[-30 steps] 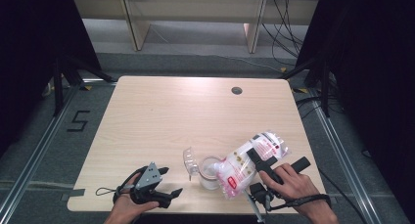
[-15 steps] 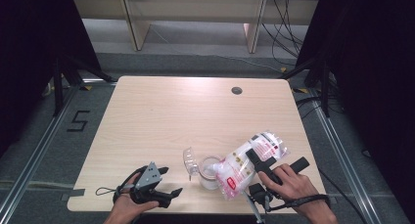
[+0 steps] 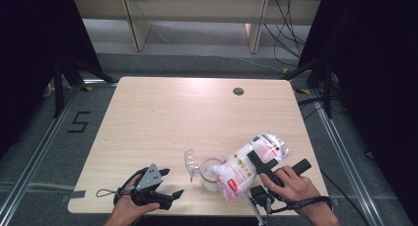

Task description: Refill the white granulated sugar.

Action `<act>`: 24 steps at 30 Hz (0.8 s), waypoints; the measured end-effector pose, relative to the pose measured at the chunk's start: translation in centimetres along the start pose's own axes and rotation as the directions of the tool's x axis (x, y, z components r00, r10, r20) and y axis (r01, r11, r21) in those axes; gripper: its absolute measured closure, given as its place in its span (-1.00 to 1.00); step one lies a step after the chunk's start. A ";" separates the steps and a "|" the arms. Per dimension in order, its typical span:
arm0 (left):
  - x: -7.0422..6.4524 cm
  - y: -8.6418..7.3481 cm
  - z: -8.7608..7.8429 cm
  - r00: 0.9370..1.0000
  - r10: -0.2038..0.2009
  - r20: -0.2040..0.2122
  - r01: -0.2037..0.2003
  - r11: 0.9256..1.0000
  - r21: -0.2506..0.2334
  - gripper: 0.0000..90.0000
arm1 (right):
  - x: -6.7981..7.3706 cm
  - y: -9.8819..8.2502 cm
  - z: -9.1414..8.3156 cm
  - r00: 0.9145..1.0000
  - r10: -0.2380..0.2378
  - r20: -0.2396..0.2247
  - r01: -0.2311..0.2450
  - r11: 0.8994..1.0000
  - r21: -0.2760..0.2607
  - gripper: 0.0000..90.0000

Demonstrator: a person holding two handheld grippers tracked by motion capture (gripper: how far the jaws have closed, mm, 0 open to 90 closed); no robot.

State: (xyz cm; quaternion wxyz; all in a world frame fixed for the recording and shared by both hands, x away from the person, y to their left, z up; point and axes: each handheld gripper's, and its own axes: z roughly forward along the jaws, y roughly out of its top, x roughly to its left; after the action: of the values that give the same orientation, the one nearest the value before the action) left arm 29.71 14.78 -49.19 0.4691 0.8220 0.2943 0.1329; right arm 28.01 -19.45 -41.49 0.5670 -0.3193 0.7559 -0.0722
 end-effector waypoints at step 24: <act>-0.1 0.1 0.0 1.000 -0.011 -0.007 0.011 1.000 -0.003 -0.63 | 0.0 0.0 -0.2 1.000 -0.008 0.006 0.008 1.000 0.009 0.31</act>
State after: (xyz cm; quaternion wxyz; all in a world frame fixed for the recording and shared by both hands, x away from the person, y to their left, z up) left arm 29.63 14.70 -49.09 0.4699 0.8192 0.3005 0.1337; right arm 27.87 -19.53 -41.43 0.5704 -0.3200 0.7526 -0.0766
